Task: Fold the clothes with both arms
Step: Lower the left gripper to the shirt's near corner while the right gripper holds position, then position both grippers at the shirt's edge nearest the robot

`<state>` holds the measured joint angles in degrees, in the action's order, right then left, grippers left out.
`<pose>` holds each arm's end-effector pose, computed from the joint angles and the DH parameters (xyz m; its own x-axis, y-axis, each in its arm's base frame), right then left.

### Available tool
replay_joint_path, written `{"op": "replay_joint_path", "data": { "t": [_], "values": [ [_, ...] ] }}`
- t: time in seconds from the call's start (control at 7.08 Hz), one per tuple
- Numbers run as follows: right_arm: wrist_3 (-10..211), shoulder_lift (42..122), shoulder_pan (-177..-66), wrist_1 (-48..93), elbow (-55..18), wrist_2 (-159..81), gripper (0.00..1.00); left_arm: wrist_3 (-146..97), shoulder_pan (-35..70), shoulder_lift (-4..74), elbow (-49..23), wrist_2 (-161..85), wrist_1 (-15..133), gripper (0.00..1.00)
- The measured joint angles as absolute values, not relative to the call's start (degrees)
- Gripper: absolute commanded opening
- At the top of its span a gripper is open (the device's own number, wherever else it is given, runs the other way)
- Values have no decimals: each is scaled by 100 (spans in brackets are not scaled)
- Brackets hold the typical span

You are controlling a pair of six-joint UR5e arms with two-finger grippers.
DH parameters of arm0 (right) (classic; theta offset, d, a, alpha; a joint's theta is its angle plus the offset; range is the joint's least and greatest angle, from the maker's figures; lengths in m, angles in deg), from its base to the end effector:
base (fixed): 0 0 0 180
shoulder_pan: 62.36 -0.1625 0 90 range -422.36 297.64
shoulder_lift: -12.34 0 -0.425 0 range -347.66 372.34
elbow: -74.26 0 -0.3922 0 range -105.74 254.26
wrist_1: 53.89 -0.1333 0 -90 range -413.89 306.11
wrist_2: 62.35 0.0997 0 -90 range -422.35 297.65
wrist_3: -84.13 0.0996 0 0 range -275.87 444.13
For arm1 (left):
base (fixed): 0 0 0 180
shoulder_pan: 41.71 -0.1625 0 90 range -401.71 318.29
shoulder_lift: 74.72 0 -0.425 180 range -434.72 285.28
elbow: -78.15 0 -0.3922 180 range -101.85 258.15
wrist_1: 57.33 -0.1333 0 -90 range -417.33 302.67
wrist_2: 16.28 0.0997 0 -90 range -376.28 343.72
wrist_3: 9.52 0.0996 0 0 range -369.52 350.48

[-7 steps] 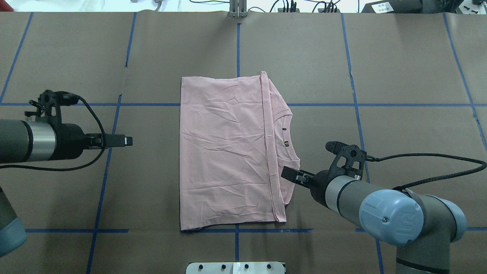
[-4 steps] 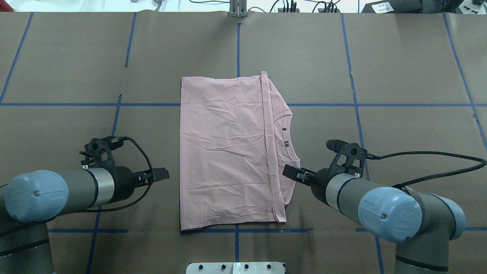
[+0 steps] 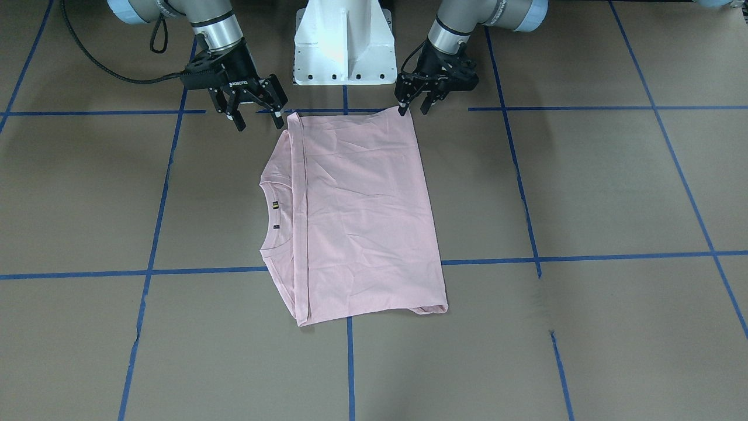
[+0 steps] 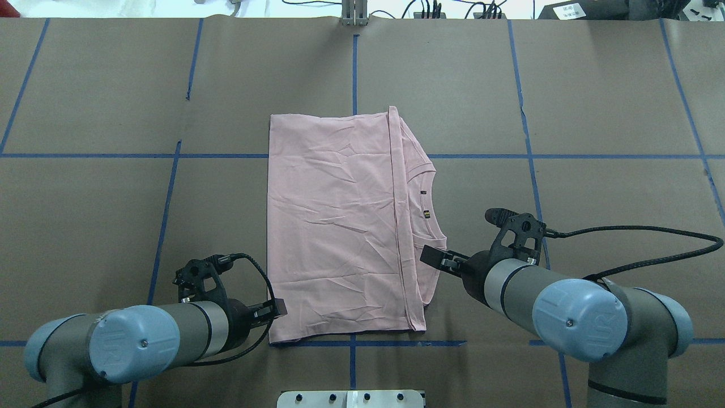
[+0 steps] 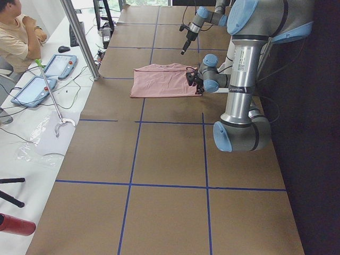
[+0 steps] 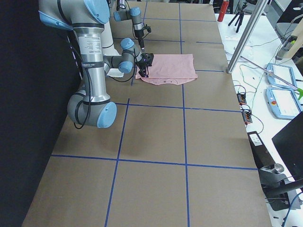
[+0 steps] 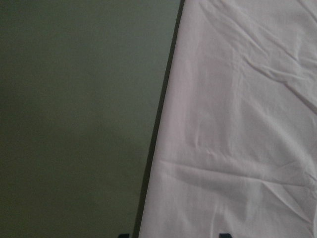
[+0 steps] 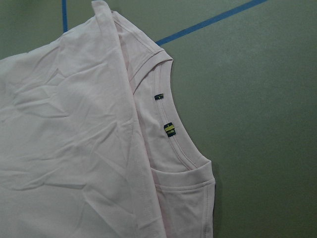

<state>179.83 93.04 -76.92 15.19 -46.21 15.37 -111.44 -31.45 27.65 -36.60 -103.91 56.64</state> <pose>-0.4488 -0.2762 0.2917 0.4292 0.2118 0.8780 -0.4701 0.8824 0.0170 0.5060 -0.2312 0.3018 0.4213 -0.2860 -0.8606 0.3072 0.9379 -0.1612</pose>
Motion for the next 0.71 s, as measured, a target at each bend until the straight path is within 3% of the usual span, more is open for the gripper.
{"op": "replay_joint_path", "data": {
  "t": [0.71],
  "values": [
    [17992, 9318, -7693, 1519, -4591, 1534, 100, -11184, -3397, 2975, -3330, -10275, 5649, 59]
  ]
}}
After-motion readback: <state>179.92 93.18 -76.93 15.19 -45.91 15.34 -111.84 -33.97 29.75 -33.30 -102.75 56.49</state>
